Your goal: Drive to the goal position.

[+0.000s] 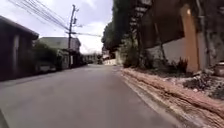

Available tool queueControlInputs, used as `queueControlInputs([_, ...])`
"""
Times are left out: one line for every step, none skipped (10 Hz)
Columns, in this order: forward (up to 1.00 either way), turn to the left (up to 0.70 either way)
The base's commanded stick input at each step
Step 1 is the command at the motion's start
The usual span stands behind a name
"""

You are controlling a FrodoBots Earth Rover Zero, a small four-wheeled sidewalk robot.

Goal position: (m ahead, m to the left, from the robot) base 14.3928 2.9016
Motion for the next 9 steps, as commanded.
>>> queueControlInputs([0.7, 0.01])
queueControlInputs([0.7, 0.01])
queueControlInputs([0.7, 0.04])
queueControlInputs([0.7, 0.18])
queueControlInputs([0.7, 0.29])
queueControlInputs([0.7, 0.24])
queueControlInputs([0.7, 0.03])
queueControlInputs([0.7, 0.01])
queueControlInputs([0.7, 0.01])
